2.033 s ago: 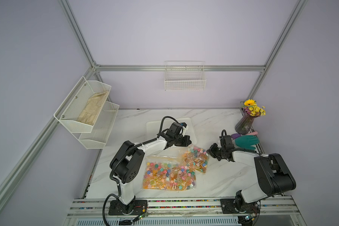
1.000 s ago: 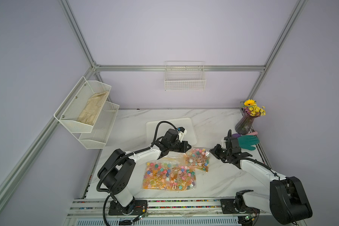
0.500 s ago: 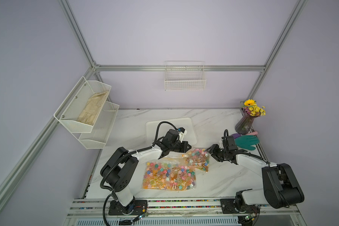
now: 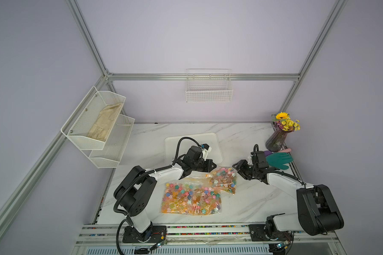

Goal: Pour candies out of the ziploc bag
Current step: Pick up the ziploc bag from the center of the board.

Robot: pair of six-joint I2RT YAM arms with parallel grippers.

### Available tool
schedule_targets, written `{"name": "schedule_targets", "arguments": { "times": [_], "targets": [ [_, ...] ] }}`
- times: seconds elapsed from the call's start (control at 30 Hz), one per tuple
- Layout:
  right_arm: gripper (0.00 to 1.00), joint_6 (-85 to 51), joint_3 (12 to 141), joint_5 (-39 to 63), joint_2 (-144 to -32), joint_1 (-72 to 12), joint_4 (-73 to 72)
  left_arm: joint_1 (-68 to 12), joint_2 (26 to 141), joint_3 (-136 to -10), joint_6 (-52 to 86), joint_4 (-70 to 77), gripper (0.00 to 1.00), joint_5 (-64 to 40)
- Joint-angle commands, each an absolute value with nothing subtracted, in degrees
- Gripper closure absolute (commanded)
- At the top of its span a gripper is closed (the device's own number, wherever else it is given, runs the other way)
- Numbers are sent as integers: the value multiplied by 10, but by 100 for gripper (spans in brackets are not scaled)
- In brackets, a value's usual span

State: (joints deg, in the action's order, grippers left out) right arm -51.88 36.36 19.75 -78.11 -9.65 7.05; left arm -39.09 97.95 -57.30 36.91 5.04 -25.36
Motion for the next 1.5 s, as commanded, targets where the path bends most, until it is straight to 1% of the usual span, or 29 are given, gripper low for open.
{"name": "schedule_targets", "arguments": {
  "times": [0.0,0.07,0.13,0.27,0.3,0.37,0.43,0.47,0.6,0.93,0.97,1.07,1.13,1.3,1.47],
  "targets": [
    [52,-524,377,189,-772,-96,68,-393,981,-565,371,70,100,-269],
    [57,-525,375,191,-778,-96,65,-393,980,-565,370,70,100,-269],
    [64,-527,371,191,-782,-96,60,-393,978,-565,370,69,100,-269],
    [71,-528,368,189,-782,-96,55,-393,978,-569,368,65,100,-267],
    [75,-527,368,189,-782,-96,56,-393,979,-571,367,64,100,-267],
    [84,-525,368,189,-782,-96,57,-393,981,-578,364,59,100,-267],
    [96,-523,370,189,-782,-96,59,-393,980,-586,361,53,100,-268],
    [100,-522,371,188,-782,-96,61,-392,979,-590,359,51,100,-266],
    [100,-507,380,182,-773,-96,76,-390,966,-603,355,44,100,-257],
    [100,-467,389,182,-706,-96,109,-387,922,-610,339,21,100,-226],
    [100,-467,386,182,-701,-96,111,-387,918,-609,338,21,98,-221],
    [100,-468,378,178,-693,-96,111,-384,913,-601,334,28,85,-209],
    [100,-470,373,178,-693,-97,107,-381,917,-601,331,35,78,-209],
    [100,-470,370,182,-707,-96,98,-370,952,-618,333,59,69,-224],
    [100,-469,373,181,-711,-96,96,-363,1009,-657,329,61,57,-258]
  ]
}}
